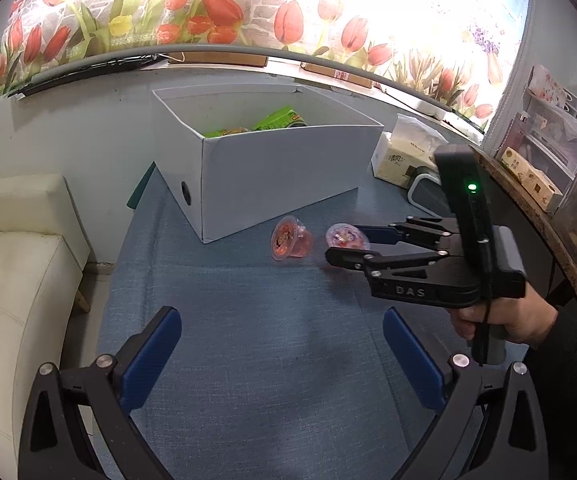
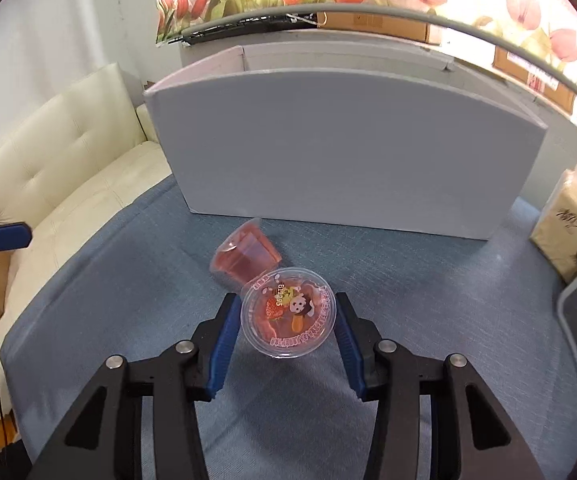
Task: Organize snacks
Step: 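Reach the right tool to the round pink jelly cup with cartoon lid and grasp it, then grasp the last pink jelly cup with the left tool while the right holds its cup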
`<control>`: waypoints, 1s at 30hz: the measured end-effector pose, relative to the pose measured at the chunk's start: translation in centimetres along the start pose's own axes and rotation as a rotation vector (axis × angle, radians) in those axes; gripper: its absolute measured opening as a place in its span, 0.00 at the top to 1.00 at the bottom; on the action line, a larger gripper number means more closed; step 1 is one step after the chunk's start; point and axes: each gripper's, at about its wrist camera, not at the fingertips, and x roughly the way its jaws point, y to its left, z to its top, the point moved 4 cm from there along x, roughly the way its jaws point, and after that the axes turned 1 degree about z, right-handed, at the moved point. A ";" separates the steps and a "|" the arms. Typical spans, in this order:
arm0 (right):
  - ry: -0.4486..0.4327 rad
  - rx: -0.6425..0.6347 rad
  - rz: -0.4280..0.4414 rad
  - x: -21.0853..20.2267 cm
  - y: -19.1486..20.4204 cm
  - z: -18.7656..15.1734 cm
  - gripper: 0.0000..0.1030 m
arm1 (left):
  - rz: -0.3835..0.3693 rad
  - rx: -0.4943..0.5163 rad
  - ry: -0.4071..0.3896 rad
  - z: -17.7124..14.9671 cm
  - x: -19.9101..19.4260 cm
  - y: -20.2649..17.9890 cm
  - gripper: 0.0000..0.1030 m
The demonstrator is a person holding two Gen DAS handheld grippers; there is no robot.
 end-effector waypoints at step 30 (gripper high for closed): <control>-0.150 0.289 -0.057 -17.6 -2.4 -13.0 0.51 | 0.257 0.064 0.102 3.9 15.5 -4.5 0.11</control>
